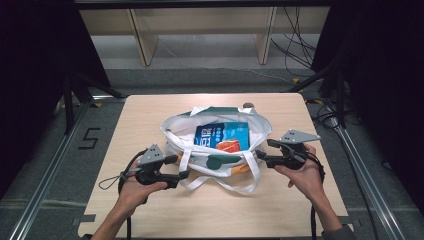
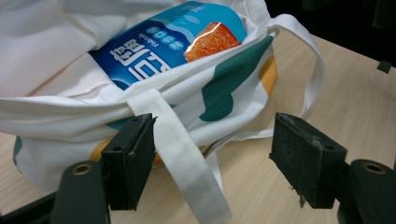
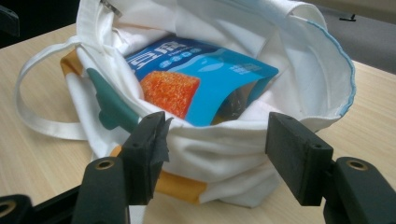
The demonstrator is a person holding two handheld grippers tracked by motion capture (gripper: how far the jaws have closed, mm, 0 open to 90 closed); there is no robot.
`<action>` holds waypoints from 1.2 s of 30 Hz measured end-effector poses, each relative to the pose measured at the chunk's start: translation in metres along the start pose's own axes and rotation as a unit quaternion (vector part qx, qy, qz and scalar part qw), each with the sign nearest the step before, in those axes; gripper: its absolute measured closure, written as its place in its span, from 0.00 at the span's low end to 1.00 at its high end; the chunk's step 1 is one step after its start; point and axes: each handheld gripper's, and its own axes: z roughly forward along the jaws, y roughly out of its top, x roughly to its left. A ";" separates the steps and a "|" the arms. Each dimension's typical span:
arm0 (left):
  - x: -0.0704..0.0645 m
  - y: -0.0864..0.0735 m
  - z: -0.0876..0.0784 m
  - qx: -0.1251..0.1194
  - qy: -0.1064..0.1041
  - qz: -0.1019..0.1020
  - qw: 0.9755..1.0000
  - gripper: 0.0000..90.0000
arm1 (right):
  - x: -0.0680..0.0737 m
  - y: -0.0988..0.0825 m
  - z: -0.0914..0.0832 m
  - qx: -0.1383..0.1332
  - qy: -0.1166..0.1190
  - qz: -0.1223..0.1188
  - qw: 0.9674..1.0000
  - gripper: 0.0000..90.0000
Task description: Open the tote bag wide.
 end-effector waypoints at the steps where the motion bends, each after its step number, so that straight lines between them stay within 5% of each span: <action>1: 0.000 -0.001 0.000 -0.001 -0.006 0.002 1.000 0.33 | 0.001 -0.001 -0.001 -0.002 -0.003 0.002 1.000 0.43; 36: -0.026 -0.049 0.000 0.015 -0.029 0.021 0.999 0.24 | 0.020 -0.050 -0.021 0.011 -0.005 0.020 1.000 0.34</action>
